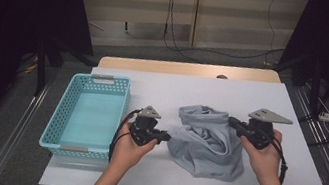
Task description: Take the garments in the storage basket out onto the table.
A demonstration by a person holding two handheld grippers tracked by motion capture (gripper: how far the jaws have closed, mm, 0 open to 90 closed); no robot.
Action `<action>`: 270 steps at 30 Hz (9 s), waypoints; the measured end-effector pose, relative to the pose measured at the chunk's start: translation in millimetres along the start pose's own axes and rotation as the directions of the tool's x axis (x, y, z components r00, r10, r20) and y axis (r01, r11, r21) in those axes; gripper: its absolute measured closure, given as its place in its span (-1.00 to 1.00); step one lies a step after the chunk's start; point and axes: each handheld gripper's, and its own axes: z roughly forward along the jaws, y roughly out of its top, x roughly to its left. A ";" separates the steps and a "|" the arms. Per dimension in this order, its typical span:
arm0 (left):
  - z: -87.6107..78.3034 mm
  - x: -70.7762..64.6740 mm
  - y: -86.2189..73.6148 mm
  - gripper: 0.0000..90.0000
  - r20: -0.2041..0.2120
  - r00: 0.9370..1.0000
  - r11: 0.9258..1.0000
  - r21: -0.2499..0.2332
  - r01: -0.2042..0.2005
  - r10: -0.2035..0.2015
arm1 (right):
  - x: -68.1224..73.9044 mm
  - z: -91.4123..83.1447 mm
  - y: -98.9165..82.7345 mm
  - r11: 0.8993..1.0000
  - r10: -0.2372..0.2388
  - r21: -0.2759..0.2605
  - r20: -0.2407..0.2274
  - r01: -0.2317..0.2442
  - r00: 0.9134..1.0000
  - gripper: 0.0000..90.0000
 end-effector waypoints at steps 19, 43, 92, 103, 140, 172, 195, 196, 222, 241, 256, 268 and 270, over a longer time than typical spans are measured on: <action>-15.7 12.0 1.3 0.97 -0.025 0.999 0.998 -0.051 0.034 -0.035 | -24.1 -10.2 -59.3 0.989 0.046 0.138 0.043 -0.051 0.998 1.00; -15.1 12.2 -0.6 0.97 -0.015 0.999 0.999 -0.041 0.036 -0.037 | 27.3 33.5 28.0 0.994 -0.080 0.066 -0.038 0.082 0.996 -0.29; -36.7 26.4 -6.5 0.97 -0.102 0.993 0.994 -0.096 0.048 -0.058 | 9.3 7.6 -57.7 0.987 -0.015 0.161 -0.079 0.027 0.997 0.90; -27.6 21.3 -5.9 0.97 -0.063 0.997 0.995 -0.089 0.046 -0.052 | 8.1 9.8 -65.3 0.992 -0.028 0.123 -0.080 0.038 0.996 0.80; -26.0 16.2 7.6 0.97 -0.025 0.999 0.995 -0.098 0.025 -0.028 | 21.6 7.3 -16.8 0.999 -0.045 0.025 -0.022 0.046 0.999 -0.21; -2.4 8.1 11.4 0.97 -0.003 1.000 0.998 -0.066 -0.006 0.006 | -21.5 -36.6 -69.9 0.989 0.004 0.148 0.040 -0.010 0.999 0.88; 10.4 1.5 14.5 0.97 0.014 1.000 0.998 -0.062 -0.022 0.023 | -10.8 -12.8 -86.0 0.980 0.031 0.199 0.001 -0.031 1.000 0.88; 8.7 2.7 14.6 0.97 0.009 1.000 0.998 -0.063 -0.018 0.018 | -3.0 -8.4 -84.1 0.980 0.017 0.196 -0.012 -0.015 1.000 0.88; -3.4 7.7 16.9 0.97 0.004 1.000 0.996 -0.090 -0.012 0.013 | 18.3 -14.6 -54.5 0.995 -0.020 0.101 -0.028 0.022 0.999 -0.23; -9.1 10.4 16.7 0.97 0.002 1.000 0.996 -0.092 -0.006 0.006 | 28.0 9.1 -2.3 1.000 -0.022 0.015 -0.064 0.023 0.998 0.09; -25.2 16.1 29.4 0.97 0.014 1.000 0.992 -0.123 0.012 -0.010 | 10.5 -1.7 22.8 1.000 -0.008 -0.023 -0.110 0.005 0.994 0.97; -48.7 33.5 73.8 0.97 0.030 0.999 0.990 -0.140 0.036 -0.033 | -8.2 -26.8 69.9 0.986 0.067 -0.146 -0.087 -0.079 0.994 0.97; -49.3 35.9 78.4 0.97 0.048 0.998 0.989 -0.139 0.048 -0.042 | -9.6 -27.3 72.6 0.985 0.067 -0.151 -0.079 -0.078 0.995 0.97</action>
